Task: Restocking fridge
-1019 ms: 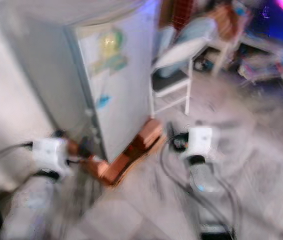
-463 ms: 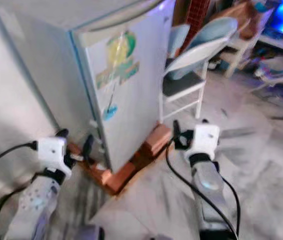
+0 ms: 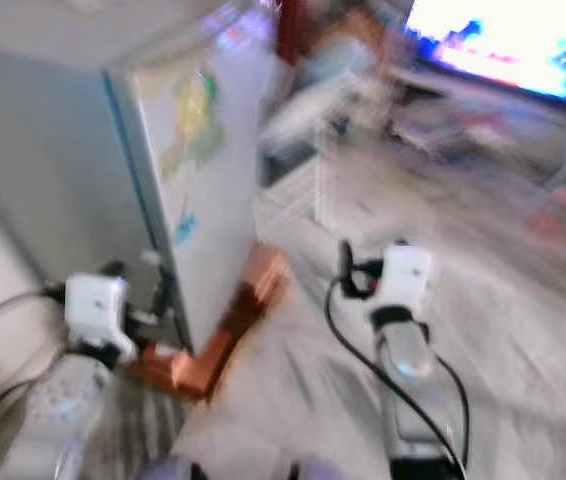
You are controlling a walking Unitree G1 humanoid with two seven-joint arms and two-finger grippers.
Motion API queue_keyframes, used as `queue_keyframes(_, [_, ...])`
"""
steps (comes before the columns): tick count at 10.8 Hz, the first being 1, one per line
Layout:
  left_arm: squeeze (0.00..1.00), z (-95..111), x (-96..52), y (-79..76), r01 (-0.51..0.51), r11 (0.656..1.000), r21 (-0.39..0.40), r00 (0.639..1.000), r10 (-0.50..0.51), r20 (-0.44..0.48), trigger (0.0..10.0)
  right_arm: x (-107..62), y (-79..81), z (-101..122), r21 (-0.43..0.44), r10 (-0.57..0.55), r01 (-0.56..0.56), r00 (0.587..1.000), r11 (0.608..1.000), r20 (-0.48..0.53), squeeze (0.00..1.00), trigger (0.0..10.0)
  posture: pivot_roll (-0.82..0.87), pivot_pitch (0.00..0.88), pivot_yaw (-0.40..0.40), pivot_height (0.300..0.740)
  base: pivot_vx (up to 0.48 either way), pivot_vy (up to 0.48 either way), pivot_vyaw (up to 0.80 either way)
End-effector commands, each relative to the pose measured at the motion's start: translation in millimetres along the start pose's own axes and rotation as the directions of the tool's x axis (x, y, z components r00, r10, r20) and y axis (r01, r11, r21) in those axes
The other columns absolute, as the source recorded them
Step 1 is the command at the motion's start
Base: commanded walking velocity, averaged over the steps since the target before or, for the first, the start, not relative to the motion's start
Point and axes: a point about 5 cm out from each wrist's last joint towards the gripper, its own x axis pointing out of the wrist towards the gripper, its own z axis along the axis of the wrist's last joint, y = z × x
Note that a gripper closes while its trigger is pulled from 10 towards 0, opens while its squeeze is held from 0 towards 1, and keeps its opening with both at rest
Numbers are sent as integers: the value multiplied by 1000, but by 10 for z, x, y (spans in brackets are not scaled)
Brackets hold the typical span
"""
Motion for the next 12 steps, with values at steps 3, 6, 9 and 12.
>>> queue_keyframes(3, [0, 27, 3, -71, 15, 1000, 6, 1000, -15, 13, 10000, 12, -34, 22, -3, -8, 8, 1000, 1000, -1, 0, 10000, 164, 51, -61, 740, 0, 296, 0])
queue_keyframes(6, [0, 61, -9, -101, 36, 999, 7, 999, -36, 40, 10000, 1, -44, 14, -6, -13, 13, 1000, 1000, -5, 0, 10000, 164, 55, -62, 740, 0, 0, 0])
queue_keyframes(9, [0, 94, 11, -61, 28, 1000, 11, 998, -29, 50, 10000, 21, 35, -12, 11, -8, 8, 1000, 1000, -13, 0, 10000, 189, 58, -60, 740, 0, 0, -800])
queue_keyframes(12, [0, 163, 68, 111, -85, 996, -11, 993, 86, 76, 10000, 74, 63, 23, 3, 11, -11, 1000, 1000, 5, 0, 10000, 202, 90, -61, 740, 0, 0, -533])
